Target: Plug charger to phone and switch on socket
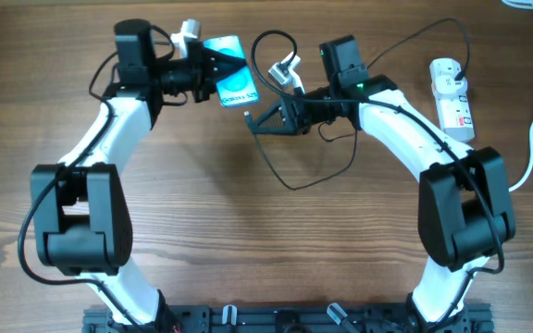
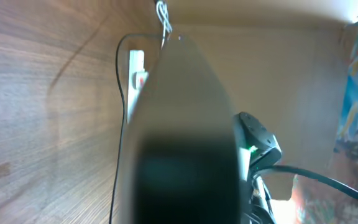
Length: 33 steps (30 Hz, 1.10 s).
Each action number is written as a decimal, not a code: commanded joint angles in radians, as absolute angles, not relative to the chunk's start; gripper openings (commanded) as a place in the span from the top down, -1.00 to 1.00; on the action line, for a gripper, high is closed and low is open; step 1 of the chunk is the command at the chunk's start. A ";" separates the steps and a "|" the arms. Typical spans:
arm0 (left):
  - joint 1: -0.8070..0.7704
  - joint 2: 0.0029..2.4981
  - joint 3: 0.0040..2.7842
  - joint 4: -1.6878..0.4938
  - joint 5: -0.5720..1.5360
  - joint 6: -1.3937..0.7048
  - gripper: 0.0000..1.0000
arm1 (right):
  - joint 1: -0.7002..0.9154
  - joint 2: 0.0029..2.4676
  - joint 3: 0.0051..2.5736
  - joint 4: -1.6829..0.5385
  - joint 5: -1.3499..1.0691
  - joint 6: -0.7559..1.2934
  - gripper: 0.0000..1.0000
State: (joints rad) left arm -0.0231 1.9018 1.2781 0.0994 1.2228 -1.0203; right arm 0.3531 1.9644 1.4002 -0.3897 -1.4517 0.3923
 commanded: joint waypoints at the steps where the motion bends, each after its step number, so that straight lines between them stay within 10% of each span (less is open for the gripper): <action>1: -0.015 1.897 1.288 0.109 1.267 -1.041 0.92 | 0.329 1.939 1.401 -0.374 -1.494 0.430 0.91; 33: -0.080 1.897 1.288 0.192 1.185 -1.064 0.92 | 0.330 1.940 1.401 -0.240 -1.409 0.628 0.91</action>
State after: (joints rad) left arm -0.0765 1.9018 1.2781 0.1806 1.1435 -1.0538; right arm 0.3313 1.9640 1.3998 -0.2489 -1.4349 0.6102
